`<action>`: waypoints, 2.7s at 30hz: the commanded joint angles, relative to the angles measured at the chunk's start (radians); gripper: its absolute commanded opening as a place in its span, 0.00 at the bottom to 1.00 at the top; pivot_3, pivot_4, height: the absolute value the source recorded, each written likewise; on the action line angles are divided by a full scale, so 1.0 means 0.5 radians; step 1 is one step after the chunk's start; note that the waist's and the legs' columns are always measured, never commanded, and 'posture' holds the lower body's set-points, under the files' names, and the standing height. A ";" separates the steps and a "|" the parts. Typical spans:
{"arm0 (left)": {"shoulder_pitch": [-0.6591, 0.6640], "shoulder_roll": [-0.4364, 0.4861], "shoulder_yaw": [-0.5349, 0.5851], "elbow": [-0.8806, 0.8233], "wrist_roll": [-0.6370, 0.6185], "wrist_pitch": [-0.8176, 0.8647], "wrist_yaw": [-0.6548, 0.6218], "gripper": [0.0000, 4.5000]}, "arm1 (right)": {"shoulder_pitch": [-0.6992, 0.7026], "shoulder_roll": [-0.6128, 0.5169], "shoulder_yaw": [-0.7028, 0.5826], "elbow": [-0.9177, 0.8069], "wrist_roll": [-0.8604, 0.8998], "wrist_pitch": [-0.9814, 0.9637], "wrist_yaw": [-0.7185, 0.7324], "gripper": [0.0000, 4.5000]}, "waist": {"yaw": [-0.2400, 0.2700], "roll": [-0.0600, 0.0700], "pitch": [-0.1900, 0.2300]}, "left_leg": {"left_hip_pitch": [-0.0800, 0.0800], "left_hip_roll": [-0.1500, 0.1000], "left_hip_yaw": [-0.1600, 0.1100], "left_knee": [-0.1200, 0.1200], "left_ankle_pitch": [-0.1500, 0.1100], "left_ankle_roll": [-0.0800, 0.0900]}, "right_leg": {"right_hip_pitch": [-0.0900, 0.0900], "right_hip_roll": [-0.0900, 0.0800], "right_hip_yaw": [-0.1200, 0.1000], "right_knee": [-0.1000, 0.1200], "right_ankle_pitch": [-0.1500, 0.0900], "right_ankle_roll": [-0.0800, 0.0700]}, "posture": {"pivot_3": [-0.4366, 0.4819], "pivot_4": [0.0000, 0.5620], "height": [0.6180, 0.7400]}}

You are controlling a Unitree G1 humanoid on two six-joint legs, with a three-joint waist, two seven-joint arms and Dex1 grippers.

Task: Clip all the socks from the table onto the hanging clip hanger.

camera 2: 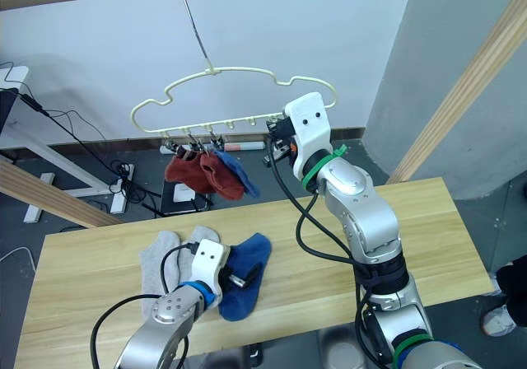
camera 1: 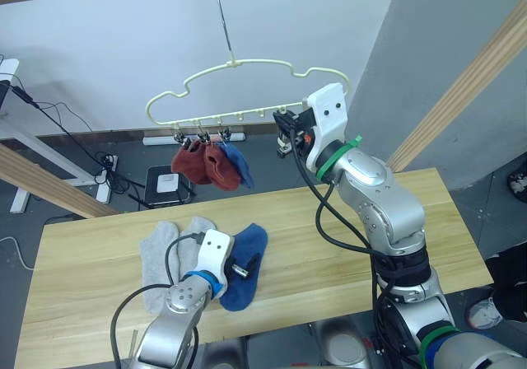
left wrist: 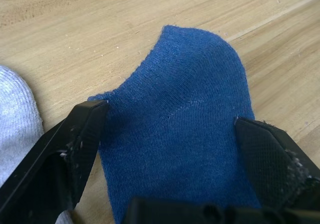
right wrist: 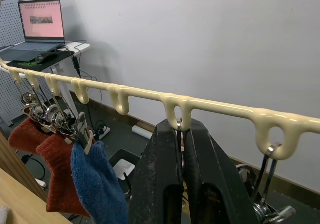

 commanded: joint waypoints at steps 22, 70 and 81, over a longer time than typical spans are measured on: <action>0.009 0.045 -0.036 0.082 0.009 -0.279 -0.076 0.14 | -0.018 0.010 0.013 -0.084 0.011 -0.041 0.003 0.00 | -0.004 0.000 0.000 | 0.000 0.001 0.000 0.000 0.000 0.000 | 0.000 -0.002 0.000 0.000 0.000 0.000 | 0.22 0.55 0.98; -0.715 -0.048 0.017 0.600 0.347 -1.832 0.123 0.01 | 0.037 0.100 0.009 -0.165 0.113 0.143 -0.023 0.00 | -0.014 0.000 0.000 | -0.001 -0.001 0.000 0.000 0.000 0.000 | 0.000 -0.002 -0.001 0.001 0.000 0.000 | 0.20 0.57 0.98; -0.728 -0.060 0.051 0.596 0.339 -1.828 0.146 0.01 | 0.069 0.011 0.094 -0.169 0.042 0.061 -0.008 0.00 | -0.014 0.000 0.000 | -0.001 -0.002 0.001 0.000 0.000 0.000 | 0.000 -0.002 -0.001 0.001 0.000 0.000 | 0.21 0.56 0.98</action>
